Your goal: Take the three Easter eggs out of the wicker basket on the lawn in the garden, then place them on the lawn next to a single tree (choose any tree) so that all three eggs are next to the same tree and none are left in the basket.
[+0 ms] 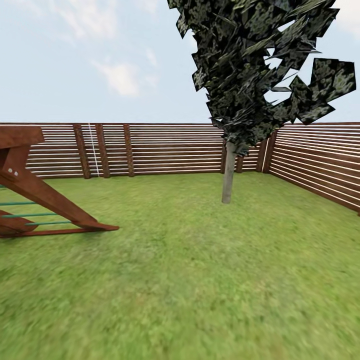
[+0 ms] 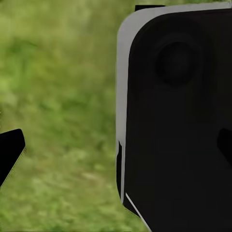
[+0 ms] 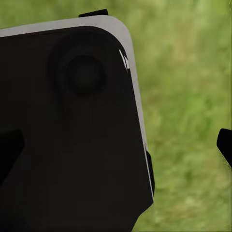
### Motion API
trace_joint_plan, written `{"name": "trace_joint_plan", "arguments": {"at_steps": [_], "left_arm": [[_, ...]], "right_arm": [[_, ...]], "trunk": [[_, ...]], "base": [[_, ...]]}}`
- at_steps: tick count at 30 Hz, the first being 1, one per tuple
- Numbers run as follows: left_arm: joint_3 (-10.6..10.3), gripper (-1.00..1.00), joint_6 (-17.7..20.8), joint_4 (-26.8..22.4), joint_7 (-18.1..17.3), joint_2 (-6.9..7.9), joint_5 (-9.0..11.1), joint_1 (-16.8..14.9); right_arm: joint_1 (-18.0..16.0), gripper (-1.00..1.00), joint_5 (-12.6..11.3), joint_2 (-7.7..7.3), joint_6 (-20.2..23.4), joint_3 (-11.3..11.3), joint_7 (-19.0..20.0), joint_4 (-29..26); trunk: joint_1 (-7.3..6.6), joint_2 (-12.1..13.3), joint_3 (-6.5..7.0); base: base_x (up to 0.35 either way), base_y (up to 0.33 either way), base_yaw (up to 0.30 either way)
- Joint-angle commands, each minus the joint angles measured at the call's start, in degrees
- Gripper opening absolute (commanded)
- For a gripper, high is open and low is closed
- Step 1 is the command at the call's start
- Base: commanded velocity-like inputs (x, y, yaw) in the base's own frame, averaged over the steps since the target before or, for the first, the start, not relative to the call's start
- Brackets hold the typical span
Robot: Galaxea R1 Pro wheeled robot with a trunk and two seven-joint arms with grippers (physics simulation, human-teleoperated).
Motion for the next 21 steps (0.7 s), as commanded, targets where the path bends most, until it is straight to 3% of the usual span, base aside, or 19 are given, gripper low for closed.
{"name": "trace_joint_plan", "arguments": {"at_steps": [1, 21], "left_arm": [[0.03, 1.00, 0.02, -0.14, 0.03, 0.00, 0.01, 0.04], [0.03, 1.00, 0.02, -0.06, 0.03, 0.00, 0.01, 0.04]], "right_arm": [[-0.09, 1.00, -0.41, 0.00, -0.20, 0.13, -0.02, 0.17], [-0.09, 1.00, -0.37, 0.08, -0.20, 0.21, 0.00, 0.18]], "trunk": [[0.04, -0.02, -0.05], [0.04, -0.02, -0.05]], "base": [[0.327, 0.000, 0.000], [0.327, 0.000, 0.000]]}}
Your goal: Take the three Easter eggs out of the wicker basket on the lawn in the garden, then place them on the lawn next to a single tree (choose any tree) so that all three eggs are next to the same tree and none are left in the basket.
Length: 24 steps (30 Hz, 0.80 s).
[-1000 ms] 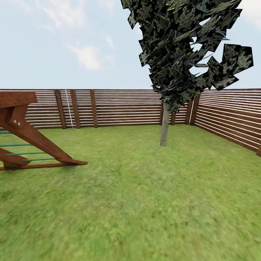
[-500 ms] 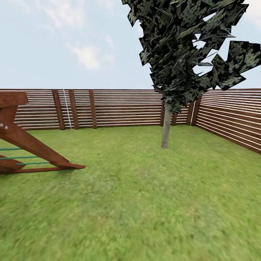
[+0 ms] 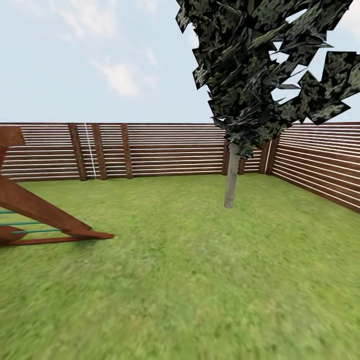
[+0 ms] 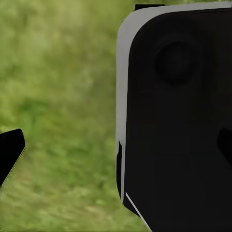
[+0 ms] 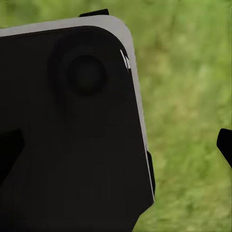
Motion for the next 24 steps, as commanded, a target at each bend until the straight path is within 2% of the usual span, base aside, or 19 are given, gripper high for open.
{"name": "trace_joint_plan", "arguments": {"at_steps": [1, 7, 15, 24], "left_arm": [[0.03, 1.00, 0.02, -0.13, 0.03, 0.00, 0.01, 0.04], [0.03, 1.00, 0.02, -0.13, 0.03, 0.00, 0.01, 0.04], [0.03, 1.00, 0.02, -0.13, 0.03, 0.00, 0.01, 0.04], [0.03, 1.00, 0.02, -0.13, 0.03, -0.08, 0.01, 0.04]], "right_arm": [[-0.09, 1.00, -0.43, 0.01, -0.20, 0.14, -0.03, 0.17], [-0.09, 1.00, -0.45, 0.01, -0.20, 0.14, -0.04, 0.17], [-0.09, 1.00, -0.46, -0.07, -0.20, 0.06, 0.00, 0.17], [-0.09, 1.00, -0.50, -0.11, -0.19, 0.01, 0.05, 0.17]], "trunk": [[0.04, -0.02, -0.05], [0.04, -0.02, -0.05], [0.04, -0.02, -0.05], [0.04, -0.02, -0.05]], "base": [[0.327, 0.000, 0.000], [0.327, 0.000, 0.003], [0.328, 0.000, 0.172], [0.328, 0.000, 0.019]]}}
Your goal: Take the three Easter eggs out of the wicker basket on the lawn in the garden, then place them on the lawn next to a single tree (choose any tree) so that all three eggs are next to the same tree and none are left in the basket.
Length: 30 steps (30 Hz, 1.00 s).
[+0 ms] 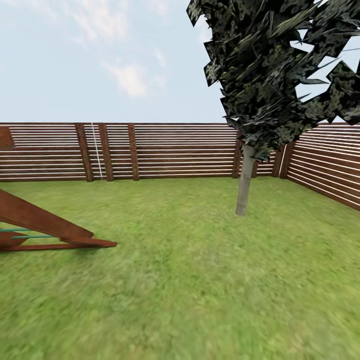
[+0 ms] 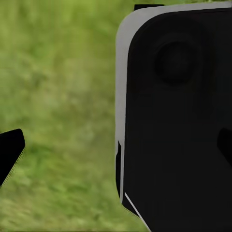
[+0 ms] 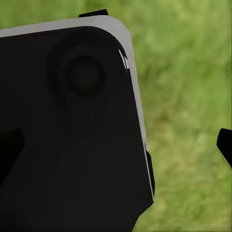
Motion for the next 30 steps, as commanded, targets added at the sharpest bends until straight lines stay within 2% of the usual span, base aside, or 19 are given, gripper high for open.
{"name": "trace_joint_plan", "arguments": {"at_steps": [1, 30], "left_arm": [[0.03, 1.00, 0.02, -0.13, 0.03, 0.00, 0.01, 0.04], [0.03, 1.00, 0.02, -0.13, 0.03, 0.08, 0.01, 0.04]], "right_arm": [[-0.09, 1.00, -0.39, 0.02, -0.20, 0.15, -0.02, 0.19], [-0.09, 1.00, -0.41, 0.05, -0.20, 0.17, -0.11, 0.17]], "trunk": [[0.03, -0.02, -0.05], [0.03, -0.02, -0.05]], "base": [[0.328, 0.000, 0.001], [0.327, 0.000, 0.000]]}}
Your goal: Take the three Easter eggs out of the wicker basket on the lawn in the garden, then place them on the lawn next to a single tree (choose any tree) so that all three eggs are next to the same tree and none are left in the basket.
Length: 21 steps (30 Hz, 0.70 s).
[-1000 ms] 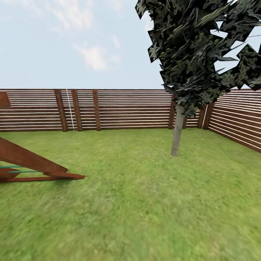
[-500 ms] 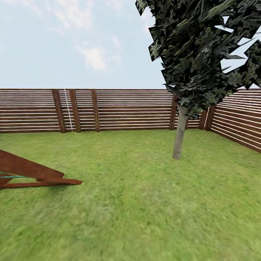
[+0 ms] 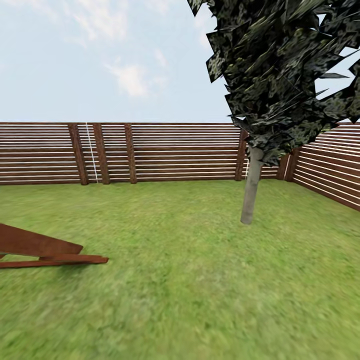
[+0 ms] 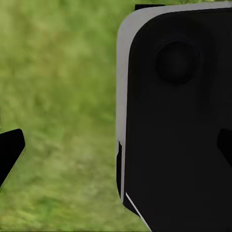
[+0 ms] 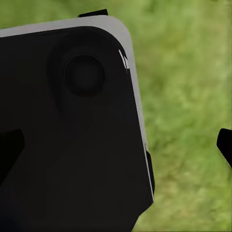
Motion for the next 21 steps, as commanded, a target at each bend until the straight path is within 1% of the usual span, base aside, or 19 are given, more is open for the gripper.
{"name": "trace_joint_plan", "arguments": {"at_steps": [1, 7, 15, 21], "left_arm": [[0.03, 1.00, 0.02, -0.13, 0.03, 0.00, 0.01, 0.04], [0.03, 1.00, 0.02, -0.13, 0.03, -0.01, 0.01, 0.04], [0.03, 1.00, 0.02, -0.13, 0.03, -0.07, 0.01, 0.04], [0.03, 1.00, 0.02, -0.13, 0.03, -0.08, 0.01, 0.04]], "right_arm": [[-0.09, 1.00, -0.41, 0.01, -0.20, 0.13, -0.02, 0.17], [-0.09, 1.00, -0.42, 0.01, -0.20, 0.06, -0.02, 0.17], [-0.09, 1.00, -0.42, -0.04, -0.19, 0.05, -0.02, 0.17], [-0.09, 1.00, -0.42, 0.01, -0.20, 0.05, -0.02, 0.17]], "trunk": [[0.03, -0.02, -0.05], [0.03, -0.02, -0.05], [0.03, -0.02, -0.05], [0.03, -0.02, -0.05]], "base": [[0.327, 0.000, 0.000], [0.327, 0.000, 0.019], [0.327, 0.000, 0.138], [0.327, 0.000, 0.025]]}}
